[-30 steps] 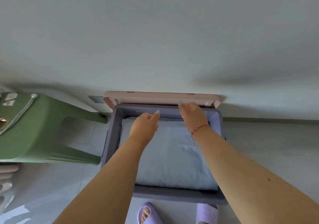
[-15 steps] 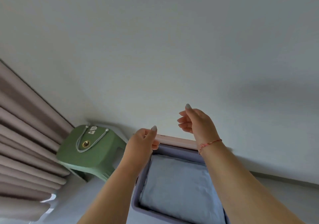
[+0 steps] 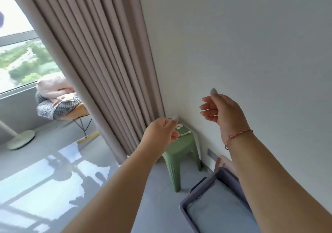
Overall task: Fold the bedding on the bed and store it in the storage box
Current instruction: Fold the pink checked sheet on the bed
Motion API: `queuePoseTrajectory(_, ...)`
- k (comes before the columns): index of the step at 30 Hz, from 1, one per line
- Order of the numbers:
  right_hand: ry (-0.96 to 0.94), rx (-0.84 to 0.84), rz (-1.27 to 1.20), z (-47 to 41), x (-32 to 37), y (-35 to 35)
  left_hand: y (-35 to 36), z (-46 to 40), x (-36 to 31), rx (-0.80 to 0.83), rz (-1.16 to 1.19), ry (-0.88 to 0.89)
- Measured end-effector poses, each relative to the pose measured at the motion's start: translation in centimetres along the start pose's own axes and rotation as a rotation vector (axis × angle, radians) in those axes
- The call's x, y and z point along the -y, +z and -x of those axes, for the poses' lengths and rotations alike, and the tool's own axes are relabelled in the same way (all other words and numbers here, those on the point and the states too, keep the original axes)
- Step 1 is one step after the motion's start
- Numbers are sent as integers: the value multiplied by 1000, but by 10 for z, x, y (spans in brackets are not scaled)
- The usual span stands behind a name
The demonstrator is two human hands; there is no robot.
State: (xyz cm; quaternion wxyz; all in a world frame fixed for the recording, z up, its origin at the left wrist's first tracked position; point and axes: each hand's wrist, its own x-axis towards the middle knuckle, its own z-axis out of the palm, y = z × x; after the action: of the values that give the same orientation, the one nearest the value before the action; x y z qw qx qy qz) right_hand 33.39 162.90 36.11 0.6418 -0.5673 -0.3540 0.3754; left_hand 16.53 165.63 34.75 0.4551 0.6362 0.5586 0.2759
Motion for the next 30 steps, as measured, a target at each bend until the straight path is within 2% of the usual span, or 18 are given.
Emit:
queuePoseTrajectory(2, 4, 196, -5, 11, 8, 30, -21, 31, 7, -191, 84, -55)
queuePoseTrajectory(4, -16, 225, -5, 16, 6, 43, -28, 47, 11, -241, 129, -93)
queuePoseTrajectory(8, 33, 436, -59, 51, -2, 88, -57, 110, 32, -437, 169, -180)
queuePoseTrajectory(9, 72, 535, -64, 74, -3, 109, -72, 140, 42, -532, 182, -214)
queuePoseTrajectory(18, 236, 1021, -57, 255, -18, 189, -116, 352, 109, -983, 227, -418)
queuePoseTrajectory(23, 269, 1205, -37, 362, -20, 200, -104, 473, 130, -1161, 249, -525)
queuePoseTrajectory(30, 338, 1456, 11, 537, -26, 174, -61, 656, 162, -1388, 348, -684)
